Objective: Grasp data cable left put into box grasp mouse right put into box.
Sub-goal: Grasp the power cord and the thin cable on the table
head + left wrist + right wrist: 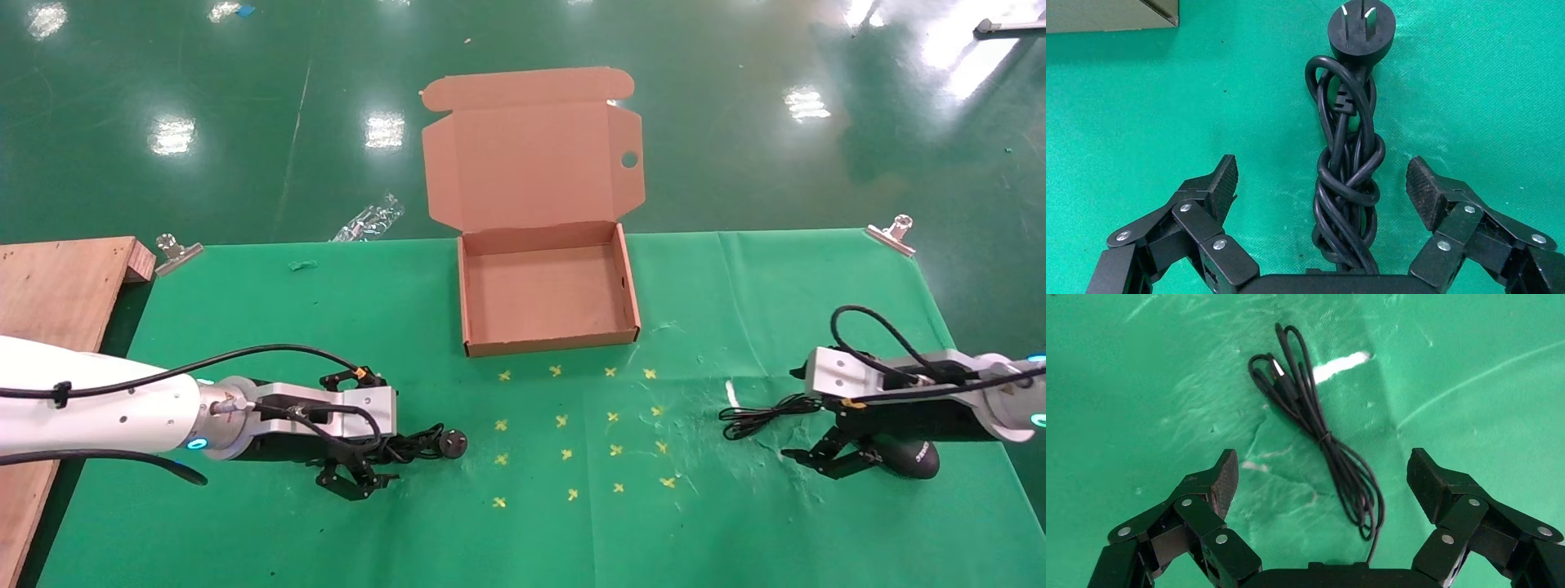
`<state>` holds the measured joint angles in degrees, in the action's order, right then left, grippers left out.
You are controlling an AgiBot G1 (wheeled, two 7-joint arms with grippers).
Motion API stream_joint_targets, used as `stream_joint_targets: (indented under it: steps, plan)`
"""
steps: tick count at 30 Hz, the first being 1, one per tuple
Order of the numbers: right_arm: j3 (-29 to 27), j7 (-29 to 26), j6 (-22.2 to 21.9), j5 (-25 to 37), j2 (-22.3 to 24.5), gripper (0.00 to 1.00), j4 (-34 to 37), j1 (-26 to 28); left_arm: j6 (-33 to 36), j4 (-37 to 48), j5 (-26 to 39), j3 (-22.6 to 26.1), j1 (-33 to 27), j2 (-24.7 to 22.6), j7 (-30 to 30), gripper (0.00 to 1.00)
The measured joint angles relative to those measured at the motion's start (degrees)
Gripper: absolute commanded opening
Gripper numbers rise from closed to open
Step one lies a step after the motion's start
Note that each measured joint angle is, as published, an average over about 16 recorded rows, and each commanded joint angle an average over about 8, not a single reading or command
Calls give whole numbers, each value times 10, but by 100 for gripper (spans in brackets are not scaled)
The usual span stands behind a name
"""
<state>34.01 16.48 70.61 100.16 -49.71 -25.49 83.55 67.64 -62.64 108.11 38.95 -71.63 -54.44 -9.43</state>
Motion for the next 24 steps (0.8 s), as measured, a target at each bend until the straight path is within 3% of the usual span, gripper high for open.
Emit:
stream_joint_targets:
  steps: [6,7,10,12,14,15,17,19,20,24]
  plan:
    - [8,40,-13,14,-33,99,84,36,0,0,0,0,0,0,0,100]
    - [9,45,-15,16,-36,92,94,40,0,0,0,0,0,0,0,100]
    - [10,54,-19,18,-44,55,116,48,0,0,0,0,0,0,0,97]
    - [11,58,-21,19,-48,30,126,51,0,1,0,0,0,0,0,83]
    - [11,60,-22,20,-50,6,131,53,0,1,0,0,0,0,0,58]
    - [11,60,-22,21,-50,0,133,53,0,1,0,0,0,0,0,45]
    - [11,61,-22,21,-51,0,135,54,0,1,0,0,0,0,0,20]
    - [11,60,-22,20,-50,0,133,53,0,1,0,0,0,0,0,5]
    - [11,60,-22,20,-50,0,131,52,0,1,0,0,0,0,0,0]
    - [10,59,-21,19,-47,0,126,50,0,0,0,0,0,0,0,0]
